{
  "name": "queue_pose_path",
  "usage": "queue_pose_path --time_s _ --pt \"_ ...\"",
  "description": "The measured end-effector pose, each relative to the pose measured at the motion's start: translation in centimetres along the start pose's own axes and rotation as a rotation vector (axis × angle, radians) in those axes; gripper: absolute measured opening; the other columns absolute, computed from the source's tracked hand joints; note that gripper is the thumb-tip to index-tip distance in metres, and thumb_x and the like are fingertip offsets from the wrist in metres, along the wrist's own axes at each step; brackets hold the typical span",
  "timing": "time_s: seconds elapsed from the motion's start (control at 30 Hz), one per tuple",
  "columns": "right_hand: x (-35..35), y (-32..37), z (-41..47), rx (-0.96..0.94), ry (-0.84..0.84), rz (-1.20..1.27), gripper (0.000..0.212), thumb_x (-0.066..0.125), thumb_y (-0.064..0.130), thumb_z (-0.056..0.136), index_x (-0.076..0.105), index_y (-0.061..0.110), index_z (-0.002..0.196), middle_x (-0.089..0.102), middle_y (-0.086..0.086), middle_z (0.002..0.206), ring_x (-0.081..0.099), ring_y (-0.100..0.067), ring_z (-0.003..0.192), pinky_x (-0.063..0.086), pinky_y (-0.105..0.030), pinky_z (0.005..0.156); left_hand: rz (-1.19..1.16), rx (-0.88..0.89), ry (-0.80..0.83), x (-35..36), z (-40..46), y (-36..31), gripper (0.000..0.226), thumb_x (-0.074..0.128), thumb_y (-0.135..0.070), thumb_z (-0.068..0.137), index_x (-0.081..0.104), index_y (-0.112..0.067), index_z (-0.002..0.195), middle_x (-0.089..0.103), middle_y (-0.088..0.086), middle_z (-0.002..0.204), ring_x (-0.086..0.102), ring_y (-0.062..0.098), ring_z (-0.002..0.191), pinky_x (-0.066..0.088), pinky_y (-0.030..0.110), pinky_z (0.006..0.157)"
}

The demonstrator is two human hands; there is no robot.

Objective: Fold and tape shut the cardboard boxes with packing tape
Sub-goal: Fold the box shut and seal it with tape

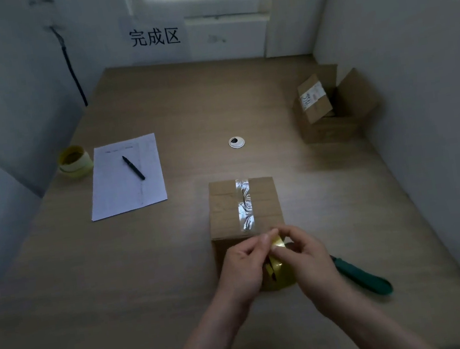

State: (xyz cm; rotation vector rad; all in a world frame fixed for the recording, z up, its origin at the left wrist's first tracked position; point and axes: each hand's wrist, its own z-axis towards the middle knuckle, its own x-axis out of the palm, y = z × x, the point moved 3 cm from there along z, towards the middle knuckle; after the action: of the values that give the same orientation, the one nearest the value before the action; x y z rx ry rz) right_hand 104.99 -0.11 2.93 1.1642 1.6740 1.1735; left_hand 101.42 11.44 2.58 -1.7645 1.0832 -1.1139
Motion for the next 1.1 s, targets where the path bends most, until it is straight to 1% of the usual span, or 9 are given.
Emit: queue_pose_path --time_s 0.07,0.17,0.27,0.37,0.47,0.57,0.7,0.9,1.1 --pt "-0.6 0.1 -0.1 0.02 -0.031 0.007 0.017 0.068 0.009 0.088 0.074 0.025 0.091 0.072 0.005 0.076 0.066 -0.006 0.071 0.05 -0.017 0.059 0.272 0.149 0.004 -0.5 0.3 0.1 0.026 0.056 -0.021 0.098 0.074 -0.039 0.102 0.073 -0.012 0.099 0.067 0.012 0.098 0.051 0.028 0.088" --pt "-1.2 0.0 0.0 0.03 -0.065 0.028 0.016 0.07 0.009 0.086 0.075 0.022 0.078 0.072 -0.003 0.073 0.065 -0.012 0.069 0.051 -0.025 0.06 0.568 0.302 0.0 -1.1 0.1 0.4 0.024 0.055 -0.038 0.094 0.065 -0.055 0.106 0.057 -0.028 0.082 0.059 -0.001 0.081 0.045 0.02 0.076" --pt "-1.2 0.1 0.1 -0.011 -0.045 0.006 0.015 0.073 0.007 0.084 0.07 0.014 0.07 0.066 -0.001 0.063 0.059 -0.012 0.063 0.048 -0.025 0.057 0.645 0.383 -0.027 -1.3 -0.3 0.6 0.026 0.05 -0.051 0.089 0.059 -0.06 0.112 0.051 -0.022 0.081 0.056 0.004 0.078 0.046 0.021 0.072" --pt "-1.2 0.7 0.1 -0.114 -0.044 -0.067 0.016 0.074 0.007 0.082 0.067 0.011 0.068 0.062 0.001 0.058 0.055 -0.008 0.058 0.045 -0.021 0.052 0.702 0.439 -0.096 -1.2 -0.7 0.5 0.035 0.049 -0.053 0.089 0.06 -0.045 0.121 0.046 -0.012 0.077 0.054 0.008 0.075 0.048 0.025 0.068" --pt "-1.4 1.4 0.4 -0.203 -0.02 -0.232 0.018 0.074 0.012 0.082 0.065 0.017 0.067 0.06 0.005 0.059 0.052 -0.006 0.057 0.044 -0.024 0.052 0.633 0.403 -0.166 -1.0 -0.8 0.1 0.029 0.064 -0.035 0.09 0.066 -0.033 0.119 0.05 -0.012 0.077 0.056 0.005 0.073 0.046 0.019 0.068" --pt "-2.0 2.0 1.2 -0.252 0.013 -0.398 0.019 0.074 0.015 0.082 0.063 0.019 0.067 0.057 0.012 0.056 0.048 -0.001 0.052 0.038 -0.017 0.048 0.34 0.18 -0.284 -2.3 -0.7 0.0 0.033 0.079 -0.016 0.08 0.072 -0.023 0.112 0.07 0.003 0.091 0.067 0.016 0.086 0.057 0.029 0.077" --pt "-2.8 2.3 2.3 -0.271 0.136 -0.546 0.017 0.074 0.019 0.081 0.064 0.025 0.068 0.059 0.016 0.059 0.049 0.0 0.051 0.036 -0.014 0.045 0.202 0.098 -0.154 -2.9 -0.8 -0.8 0.035 0.083 -0.013 0.07 0.075 -0.02 0.103 0.073 0.009 0.095 0.067 0.013 0.084 0.056 0.024 0.073" --pt "-2.9 2.9 3.0 -0.342 0.271 -0.68 0.011 0.075 0.028 0.076 0.065 0.031 0.076 0.061 0.015 0.06 0.049 -0.002 0.05 0.04 -0.024 0.048 0.337 0.1 -0.035 -1.7 0.2 -1.4 0.018 0.08 -0.005 0.076 0.068 -0.017 0.07 0.063 -0.001 0.064 0.055 0.009 0.062 0.046 0.024 0.058" --pt "-2.7 2.6 2.7 -0.426 0.371 -0.711 0.01 0.068 0.043 0.073 0.063 0.036 0.078 0.057 0.017 0.059 0.048 -0.003 0.052 0.041 -0.027 0.049 0.508 0.053 0.083 -1.5 -0.2 -1.0 0.021 0.063 -0.023 0.089 0.056 -0.01 0.074 0.051 0.006 0.068 0.044 0.016 0.065 0.037 0.033 0.061"
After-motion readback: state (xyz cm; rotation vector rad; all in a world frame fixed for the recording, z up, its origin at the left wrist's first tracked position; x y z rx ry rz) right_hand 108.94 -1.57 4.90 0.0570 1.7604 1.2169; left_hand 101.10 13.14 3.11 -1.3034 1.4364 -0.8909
